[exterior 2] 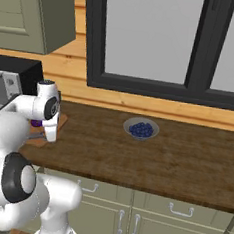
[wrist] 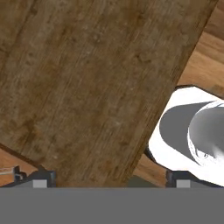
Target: Place the appropriate cutting tool for cutting the eggplant skin on the cutting board.
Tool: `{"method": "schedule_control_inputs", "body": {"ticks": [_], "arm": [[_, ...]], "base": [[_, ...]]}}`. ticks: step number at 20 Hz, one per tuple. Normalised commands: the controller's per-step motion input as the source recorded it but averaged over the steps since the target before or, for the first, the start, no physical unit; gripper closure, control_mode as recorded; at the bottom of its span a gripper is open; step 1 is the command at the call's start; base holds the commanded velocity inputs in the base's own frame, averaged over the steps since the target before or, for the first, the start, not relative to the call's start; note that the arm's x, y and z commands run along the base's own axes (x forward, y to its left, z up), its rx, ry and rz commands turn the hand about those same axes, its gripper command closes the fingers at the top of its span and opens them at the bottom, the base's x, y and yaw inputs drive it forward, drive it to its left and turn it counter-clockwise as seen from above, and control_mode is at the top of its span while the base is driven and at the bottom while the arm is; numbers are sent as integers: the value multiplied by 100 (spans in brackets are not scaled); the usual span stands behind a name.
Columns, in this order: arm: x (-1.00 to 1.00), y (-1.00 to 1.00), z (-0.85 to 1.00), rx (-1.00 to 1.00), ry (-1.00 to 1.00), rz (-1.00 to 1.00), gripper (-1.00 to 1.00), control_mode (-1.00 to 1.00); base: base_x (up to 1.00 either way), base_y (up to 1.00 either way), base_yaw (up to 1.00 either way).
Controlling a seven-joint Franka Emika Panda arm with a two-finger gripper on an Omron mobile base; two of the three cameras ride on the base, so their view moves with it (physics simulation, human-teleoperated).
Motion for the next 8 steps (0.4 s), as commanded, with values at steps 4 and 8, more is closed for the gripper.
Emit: {"method": "schedule_control_inputs", "body": {"ticks": [4,8], "arm": [[-29,-100,20,14,-1,0,-100,-100],[-7,-100,49,9,-3,0,-100,-100]], "base": [[0,0,0],[0,0,0]]}}
